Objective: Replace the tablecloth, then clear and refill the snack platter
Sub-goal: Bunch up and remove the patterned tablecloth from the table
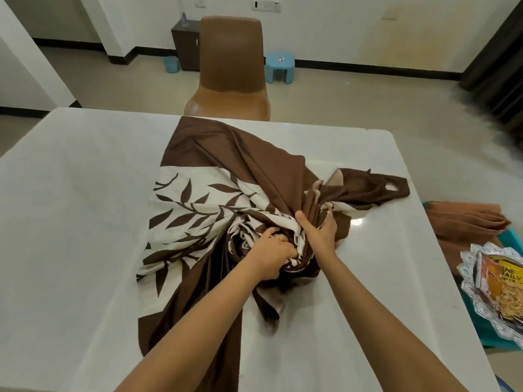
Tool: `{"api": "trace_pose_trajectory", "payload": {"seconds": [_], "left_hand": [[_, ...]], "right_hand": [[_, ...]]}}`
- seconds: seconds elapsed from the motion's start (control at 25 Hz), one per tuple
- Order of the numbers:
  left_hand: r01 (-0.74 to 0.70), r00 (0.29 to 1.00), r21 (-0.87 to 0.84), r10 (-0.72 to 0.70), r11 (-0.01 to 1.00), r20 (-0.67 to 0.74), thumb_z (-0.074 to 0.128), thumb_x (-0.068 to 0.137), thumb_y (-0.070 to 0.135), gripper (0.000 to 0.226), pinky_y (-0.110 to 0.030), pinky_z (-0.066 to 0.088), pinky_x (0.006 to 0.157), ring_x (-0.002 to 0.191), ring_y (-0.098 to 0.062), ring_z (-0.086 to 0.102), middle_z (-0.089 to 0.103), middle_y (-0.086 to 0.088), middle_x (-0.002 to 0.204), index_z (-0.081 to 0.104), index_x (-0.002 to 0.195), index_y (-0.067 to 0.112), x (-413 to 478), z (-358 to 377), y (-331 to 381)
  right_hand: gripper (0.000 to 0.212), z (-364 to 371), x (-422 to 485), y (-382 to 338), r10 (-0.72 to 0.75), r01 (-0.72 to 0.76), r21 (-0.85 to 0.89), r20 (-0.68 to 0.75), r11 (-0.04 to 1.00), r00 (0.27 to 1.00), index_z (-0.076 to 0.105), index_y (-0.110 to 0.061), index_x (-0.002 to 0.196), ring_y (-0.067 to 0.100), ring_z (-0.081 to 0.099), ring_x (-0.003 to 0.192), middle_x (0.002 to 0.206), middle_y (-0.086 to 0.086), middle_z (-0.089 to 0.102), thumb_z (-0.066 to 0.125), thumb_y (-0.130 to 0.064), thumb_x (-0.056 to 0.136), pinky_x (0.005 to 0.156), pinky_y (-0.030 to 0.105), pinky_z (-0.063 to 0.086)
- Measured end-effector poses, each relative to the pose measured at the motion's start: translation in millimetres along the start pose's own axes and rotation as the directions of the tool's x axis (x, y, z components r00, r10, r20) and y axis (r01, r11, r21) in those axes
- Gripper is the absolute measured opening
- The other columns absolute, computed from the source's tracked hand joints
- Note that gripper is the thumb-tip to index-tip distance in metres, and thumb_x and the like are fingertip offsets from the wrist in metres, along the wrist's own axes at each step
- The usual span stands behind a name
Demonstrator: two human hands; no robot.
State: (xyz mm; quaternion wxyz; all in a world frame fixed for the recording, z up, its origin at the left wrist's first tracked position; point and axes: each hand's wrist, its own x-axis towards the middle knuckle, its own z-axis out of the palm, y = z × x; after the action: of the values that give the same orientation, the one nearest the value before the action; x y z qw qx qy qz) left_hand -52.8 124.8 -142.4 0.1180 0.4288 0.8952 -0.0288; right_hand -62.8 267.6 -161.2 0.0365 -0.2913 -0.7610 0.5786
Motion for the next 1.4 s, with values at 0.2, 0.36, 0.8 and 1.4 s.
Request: {"api": "trace_pose_trajectory", "payload": {"seconds": [0.2,0.36,0.8,1.4], "left_hand": [[-0.342,0.94,0.1,0.341,0.934,0.029,0.056,0.076,0.001,0.033,-0.042,0.019,0.109,0.121,-0.019,0.046,0.061,0.008,0.112,0.062,0.1,0.025,-11,-8,-12],[0.199,0.901,-0.091,-0.218,0.976,-0.374,0.052,0.063,-0.011,0.079,-0.052,0.017,0.108,0.136,-0.029,0.023,0.028,-0.003,0.144,0.047,0.125,0.039,-37,19,-22],[0.592,0.519,-0.801,-0.721,-0.084,0.459,0.074,0.042,0.077,0.142,-0.05,0.035,0.107,0.134,-0.037,0.035,0.028,-0.017,0.151,0.004,0.152,0.02,-5,-20,-17],[0.525,0.846,-0.431,-0.506,0.734,0.17,0.084,0.055,0.044,0.096,-0.048,0.036,0.1,0.119,-0.028,0.052,0.058,0.0,0.124,0.034,0.134,0.024,-10,1,-44]], "right_hand": [[0.018,-7,-3,12,-0.158,0.244,-0.129,0.466,0.961,0.87,0.064,-0.023,0.1,0.028,0.065,0.097,0.093,0.004,0.069,0.067,-0.018,0.083,0.079,0.031,0.051],[0.059,-9,-7,30,-0.215,0.274,-0.056,0.476,0.96,0.853,0.044,-0.03,0.132,0.015,0.051,0.123,0.135,0.003,0.05,0.069,-0.031,0.079,0.104,0.031,0.043],[0.063,9,-72,46,-0.299,0.365,0.005,0.584,0.931,0.755,0.027,-0.041,0.143,-0.003,0.034,0.134,0.144,-0.019,0.039,0.056,-0.023,0.091,0.111,0.024,0.03],[0.092,16,-16,15,0.127,-0.116,0.119,-0.089,0.986,0.988,0.013,-0.013,0.151,0.027,0.022,0.141,0.157,0.008,0.004,0.065,-0.05,0.084,0.113,0.04,0.029]]}}
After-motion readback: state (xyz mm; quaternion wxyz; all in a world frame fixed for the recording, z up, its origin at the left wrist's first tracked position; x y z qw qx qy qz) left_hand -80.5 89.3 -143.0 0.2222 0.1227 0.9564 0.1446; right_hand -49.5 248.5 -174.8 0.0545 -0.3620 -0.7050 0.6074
